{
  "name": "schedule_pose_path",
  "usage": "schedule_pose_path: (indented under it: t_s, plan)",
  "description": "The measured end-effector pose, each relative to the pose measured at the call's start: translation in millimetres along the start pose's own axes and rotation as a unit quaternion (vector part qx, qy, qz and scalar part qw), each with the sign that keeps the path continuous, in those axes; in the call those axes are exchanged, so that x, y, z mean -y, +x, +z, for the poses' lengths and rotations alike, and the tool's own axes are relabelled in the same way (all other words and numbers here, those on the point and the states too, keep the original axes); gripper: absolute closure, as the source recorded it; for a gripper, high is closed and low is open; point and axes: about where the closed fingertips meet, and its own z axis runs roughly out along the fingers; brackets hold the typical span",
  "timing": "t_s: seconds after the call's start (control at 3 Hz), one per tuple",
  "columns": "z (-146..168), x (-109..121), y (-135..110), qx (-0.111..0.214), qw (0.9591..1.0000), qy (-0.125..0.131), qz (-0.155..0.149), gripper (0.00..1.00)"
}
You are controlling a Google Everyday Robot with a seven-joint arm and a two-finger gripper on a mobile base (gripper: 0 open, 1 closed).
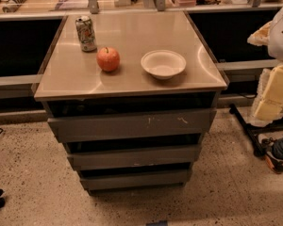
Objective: Open top drawer
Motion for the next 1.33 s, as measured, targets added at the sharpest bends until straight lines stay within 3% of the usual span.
schedule_pose_path:
  t_s: [0.67, 1.0, 1.33]
  plan:
    - [7.2, -2.0, -1.8, 0.007, 0.9998, 0.005, -0.016, 0.00]
    - [37.3, -11.2, -7.0, 0.036, 0.9981, 0.006, -0.051, 0.00]
    - [79.5, -14.8, -17.0, 0.072, 0.9936, 0.009, -0.086, 0.00]
